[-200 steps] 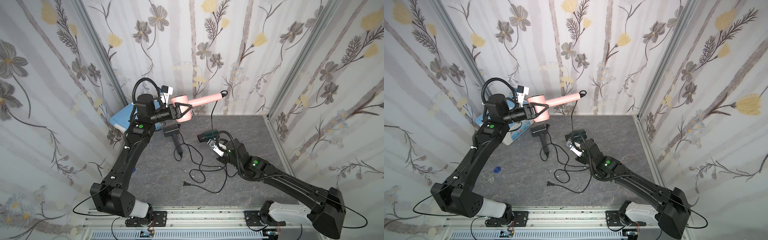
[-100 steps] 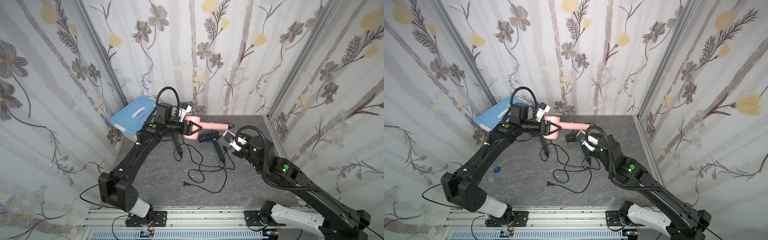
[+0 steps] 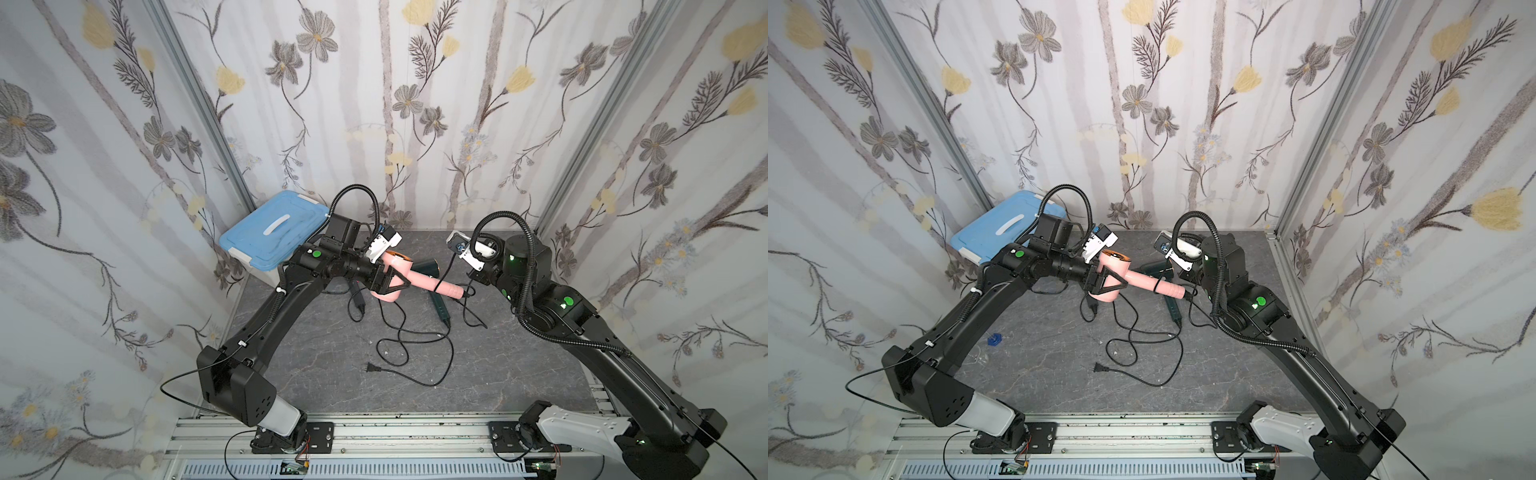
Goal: Wrap the cord around the hair dryer
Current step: Wrap the power cord around the hair dryer.
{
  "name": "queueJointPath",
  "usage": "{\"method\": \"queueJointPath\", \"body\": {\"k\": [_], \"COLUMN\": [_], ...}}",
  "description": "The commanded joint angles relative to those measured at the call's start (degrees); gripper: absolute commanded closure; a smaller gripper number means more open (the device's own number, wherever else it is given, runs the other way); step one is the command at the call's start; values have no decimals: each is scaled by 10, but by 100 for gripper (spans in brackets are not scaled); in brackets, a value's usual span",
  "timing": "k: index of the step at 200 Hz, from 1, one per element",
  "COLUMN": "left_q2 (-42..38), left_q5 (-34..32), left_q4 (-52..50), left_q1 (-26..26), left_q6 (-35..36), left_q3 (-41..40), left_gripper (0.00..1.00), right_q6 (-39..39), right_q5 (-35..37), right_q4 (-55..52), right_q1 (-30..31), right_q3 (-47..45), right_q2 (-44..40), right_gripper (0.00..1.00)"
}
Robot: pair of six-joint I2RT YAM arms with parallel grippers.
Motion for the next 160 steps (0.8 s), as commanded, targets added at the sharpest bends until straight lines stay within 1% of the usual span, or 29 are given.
{"method": "queueJointPath", "body": {"k": [1,33,52,71,76,86,124,126,134,160], "left_q2": [-5,-10,-26,-39,-42,-43,-57,-57,-61,-72], "left_q5": [62,113,147,185,192,206,236,238,242,258], "left_q4": [-8,33,78,137,151,176,235,239,254,294], "left_q1": [-14,-37,-36,-32,-32,-29,-13,-12,-6,8], "left_q6": [51,65,60,31,22,5,-35,-38,-50,-83], "left_q3": [1,-25,-48,-60,-75,-81,-92,-93,-98,-108], "left_gripper": [100,100,100,100,100,100,100,100,100,100], "right_q6": [-17,-8,9,32,38,46,88,91,101,126], "right_q5": [-82,-190,-263,-353,-376,-414,-534,-540,-564,-624], "right_q4": [23,1,-12,-16,-17,-22,-23,-23,-23,-18], "right_q1": [-8,-27,-62,-103,-111,-122,-167,-170,-182,-209], "right_q3": [24,58,73,80,83,89,87,87,84,76], "right_q2": [24,73,101,123,128,141,155,168,175,181], "right_gripper": [100,100,100,100,100,100,100,100,100,100]}}
